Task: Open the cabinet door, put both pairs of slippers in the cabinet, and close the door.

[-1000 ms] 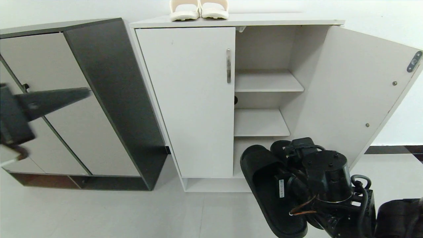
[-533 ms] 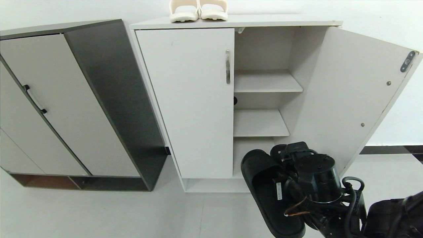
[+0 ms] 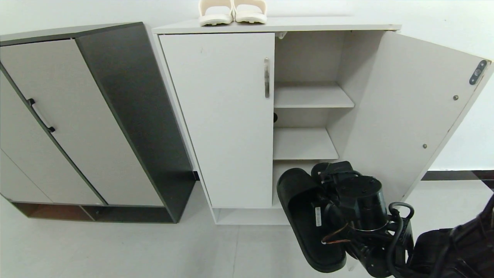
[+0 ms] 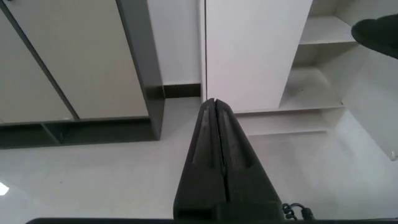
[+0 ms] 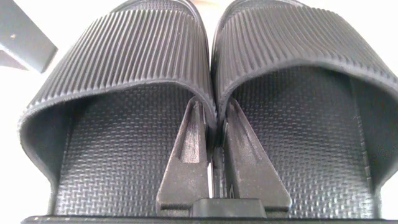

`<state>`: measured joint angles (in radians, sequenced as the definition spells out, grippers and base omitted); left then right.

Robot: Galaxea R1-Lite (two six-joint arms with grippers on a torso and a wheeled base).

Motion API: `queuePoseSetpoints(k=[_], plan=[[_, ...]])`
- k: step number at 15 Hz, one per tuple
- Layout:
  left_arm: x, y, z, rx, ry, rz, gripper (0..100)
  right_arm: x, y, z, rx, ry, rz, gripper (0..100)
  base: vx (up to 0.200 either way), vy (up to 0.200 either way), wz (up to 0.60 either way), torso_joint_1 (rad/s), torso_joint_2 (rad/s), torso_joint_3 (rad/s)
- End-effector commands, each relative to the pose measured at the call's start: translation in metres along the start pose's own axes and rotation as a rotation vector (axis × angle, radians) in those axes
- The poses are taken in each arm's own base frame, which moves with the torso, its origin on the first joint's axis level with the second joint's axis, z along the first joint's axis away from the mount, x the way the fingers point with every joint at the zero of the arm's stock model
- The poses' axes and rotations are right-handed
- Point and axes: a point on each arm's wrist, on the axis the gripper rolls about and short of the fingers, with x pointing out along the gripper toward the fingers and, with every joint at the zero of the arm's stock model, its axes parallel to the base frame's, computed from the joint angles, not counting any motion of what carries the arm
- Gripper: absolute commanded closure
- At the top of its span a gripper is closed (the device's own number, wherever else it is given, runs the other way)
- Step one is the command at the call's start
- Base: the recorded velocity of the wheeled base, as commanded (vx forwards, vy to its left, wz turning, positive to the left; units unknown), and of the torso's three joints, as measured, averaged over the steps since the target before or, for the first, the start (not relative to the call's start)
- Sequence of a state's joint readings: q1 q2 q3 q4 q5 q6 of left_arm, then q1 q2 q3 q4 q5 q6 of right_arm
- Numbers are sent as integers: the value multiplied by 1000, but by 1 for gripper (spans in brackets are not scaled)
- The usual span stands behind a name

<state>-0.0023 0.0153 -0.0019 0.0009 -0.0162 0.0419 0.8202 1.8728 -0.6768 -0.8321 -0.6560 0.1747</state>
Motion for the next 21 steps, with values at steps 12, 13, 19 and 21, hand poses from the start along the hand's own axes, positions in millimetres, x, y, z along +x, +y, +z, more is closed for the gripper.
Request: queuePoseSetpoints(k=[12, 13, 19, 21], plan=[[-1, 0, -1, -25, -14, -1, 100, 38, 35, 29, 91, -136, -86, 100, 0, -100, 0, 4, 2, 1], [-1, 0, -1, -25, -13, -1, 100, 41, 38, 29, 107, -157, -81, 100, 0, 0, 0, 0, 0, 0], [-1, 0, -1, -28, -14, -1, 100, 53, 36, 20, 105, -149, -101, 100, 0, 0, 0, 0, 0, 0], [-1, 0, -1, -28, -14, -1, 100, 64, 29, 14, 97, -131, -131, 100, 0, 0, 0, 0, 0, 0]])
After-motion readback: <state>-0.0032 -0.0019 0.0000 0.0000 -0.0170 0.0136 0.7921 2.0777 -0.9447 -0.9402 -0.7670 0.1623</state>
